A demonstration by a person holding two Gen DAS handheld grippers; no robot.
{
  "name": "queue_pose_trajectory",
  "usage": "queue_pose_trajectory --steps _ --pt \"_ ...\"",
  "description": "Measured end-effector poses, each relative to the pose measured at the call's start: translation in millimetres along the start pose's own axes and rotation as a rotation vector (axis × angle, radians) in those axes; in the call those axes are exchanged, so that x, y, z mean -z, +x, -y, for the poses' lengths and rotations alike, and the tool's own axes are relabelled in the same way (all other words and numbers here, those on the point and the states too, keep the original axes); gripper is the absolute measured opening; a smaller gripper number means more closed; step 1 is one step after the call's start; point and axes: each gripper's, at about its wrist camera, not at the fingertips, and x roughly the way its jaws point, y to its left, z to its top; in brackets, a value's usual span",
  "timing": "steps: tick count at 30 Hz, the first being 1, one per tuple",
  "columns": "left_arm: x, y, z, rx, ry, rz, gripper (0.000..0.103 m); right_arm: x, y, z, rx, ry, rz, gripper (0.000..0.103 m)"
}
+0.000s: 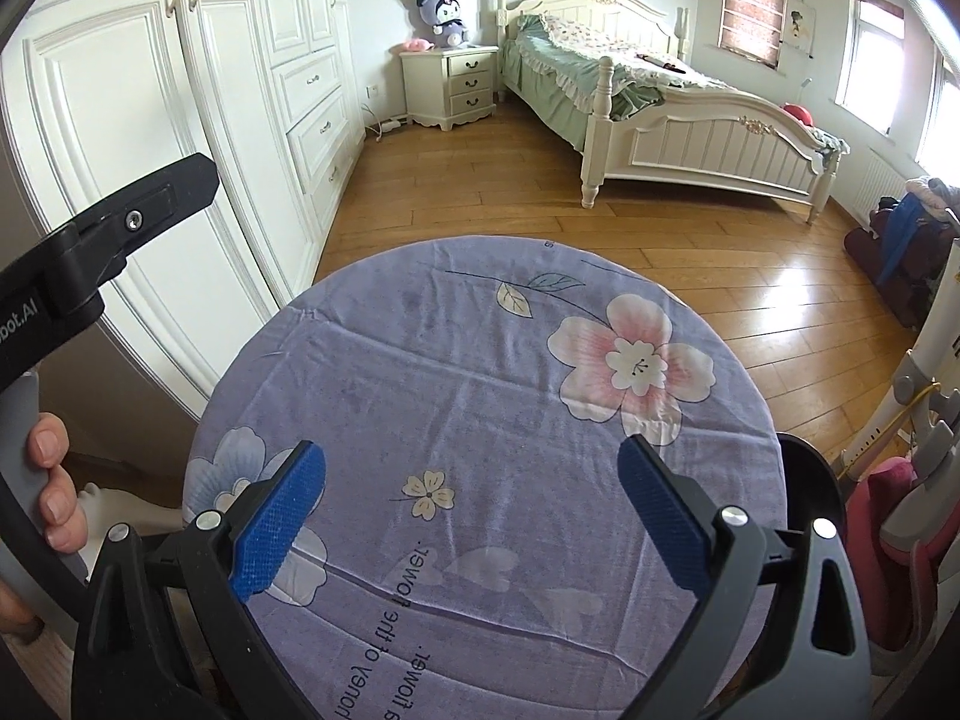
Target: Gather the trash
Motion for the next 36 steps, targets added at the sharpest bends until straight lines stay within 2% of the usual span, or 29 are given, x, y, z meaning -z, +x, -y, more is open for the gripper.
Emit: queue_pose_trajectory --steps 10,20,25,29,32,36 --pt "0.9 6.7 -0.3 -0.003 -0.007 0.013 0.098 -2.2 7.1 2.9 -0.010 0.008 -0.006 0.097" --pt "-0.8 6.2 1.6 -0.034 -0.002 0.021 0.098 -12.2 -0.3 -3.3 -0.026 0.000 0.048 0.097" --pt "-5.3 0.2 -1.0 -0.065 -0.005 0.044 0.098 -27.7 -14.3 -4.1 -0.009 -0.001 0.122 0.097" --pt "-16.3 -14.1 -5.7 -0.097 -0.014 0.095 0.098 -46.8 -33.3 -10.9 0.024 -0.017 0.232 0.097" --pt "-26.9 -28.3 -12.5 -0.141 -0.025 0.143 0.098 -58.6 -44.8 -22.8 0.044 -0.051 0.306 0.097" --pt "-40.0 -42.2 -19.9 -0.195 -0.010 0.187 0.098 -72.1 -49.8 -36.3 0.028 -0.075 0.350 0.097"
